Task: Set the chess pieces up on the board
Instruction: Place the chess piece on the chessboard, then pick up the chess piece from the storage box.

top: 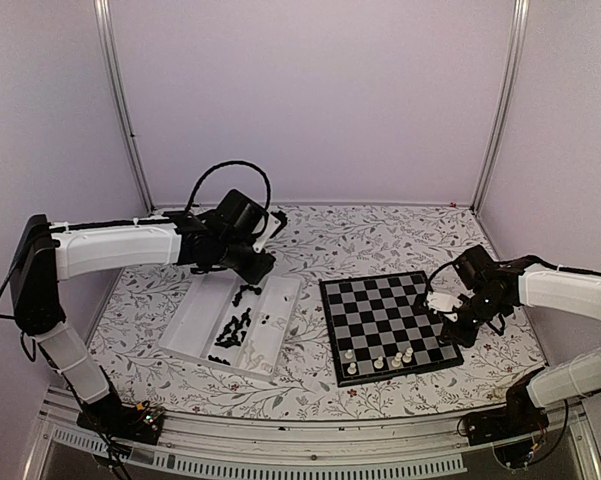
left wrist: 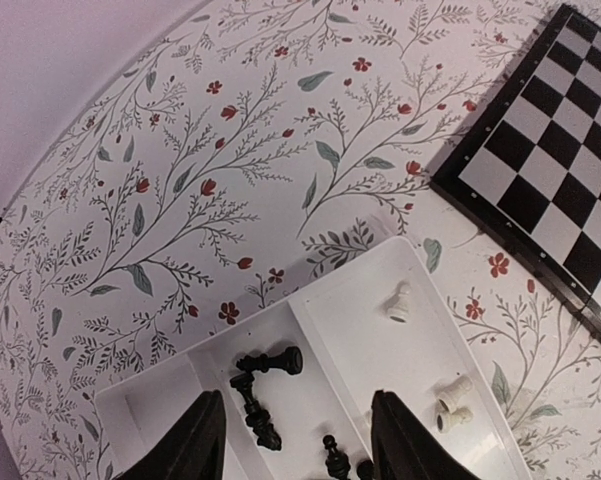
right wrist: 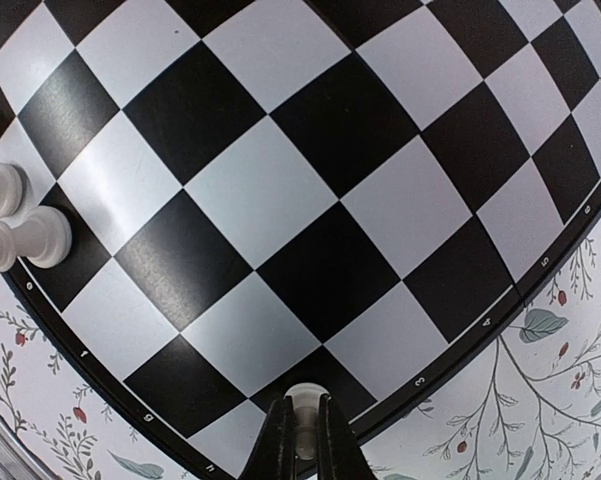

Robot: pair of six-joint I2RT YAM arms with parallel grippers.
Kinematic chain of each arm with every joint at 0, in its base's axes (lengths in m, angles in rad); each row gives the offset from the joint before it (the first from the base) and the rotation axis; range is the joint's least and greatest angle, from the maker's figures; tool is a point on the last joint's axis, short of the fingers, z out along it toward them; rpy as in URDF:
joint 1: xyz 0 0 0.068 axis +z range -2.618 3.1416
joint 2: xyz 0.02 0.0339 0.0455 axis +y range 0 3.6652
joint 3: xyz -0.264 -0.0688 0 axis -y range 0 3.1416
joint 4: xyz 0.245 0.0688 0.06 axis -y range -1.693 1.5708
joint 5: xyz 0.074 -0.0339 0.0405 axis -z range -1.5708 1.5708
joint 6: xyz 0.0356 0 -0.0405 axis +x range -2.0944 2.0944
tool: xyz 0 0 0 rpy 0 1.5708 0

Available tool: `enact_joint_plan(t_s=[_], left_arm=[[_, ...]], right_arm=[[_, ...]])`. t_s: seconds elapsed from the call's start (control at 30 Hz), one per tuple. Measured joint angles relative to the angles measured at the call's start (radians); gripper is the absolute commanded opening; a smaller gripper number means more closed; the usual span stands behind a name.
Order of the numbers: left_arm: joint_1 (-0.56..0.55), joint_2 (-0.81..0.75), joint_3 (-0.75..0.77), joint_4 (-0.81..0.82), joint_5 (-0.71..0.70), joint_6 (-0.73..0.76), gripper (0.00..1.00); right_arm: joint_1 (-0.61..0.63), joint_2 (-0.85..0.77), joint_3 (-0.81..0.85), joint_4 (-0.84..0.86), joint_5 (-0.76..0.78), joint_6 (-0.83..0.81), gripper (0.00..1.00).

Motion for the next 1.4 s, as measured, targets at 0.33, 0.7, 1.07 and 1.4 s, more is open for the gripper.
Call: enact_joint_plan(t_s=[0.33, 0.7, 1.07, 1.4], left_arm=[[0.001, 0.0, -0.002, -0.002, 0.009, -0.005, 0.52], [0.08, 0.014, -0.002, -0.003, 0.153, -0.033, 0.32], [0.095, 0.217, 0.085, -0.036, 0.335, 0.072, 0.38], [0.089, 0.344, 0.183, -0.061, 0.37, 0.134, 0.38]], right_arm=[[0.0, 0.005, 0.01, -0.013, -0.002, 0.001, 0.38], [-0.036, -0.135, 0.146, 0.002, -0.045, 0.033, 0.39], [-0.174, -0.143, 0.034, 0.213, -0.062, 0.082, 0.38], [-0.189, -0.157, 0.025, 0.283, -0.066, 0.091, 0.39]])
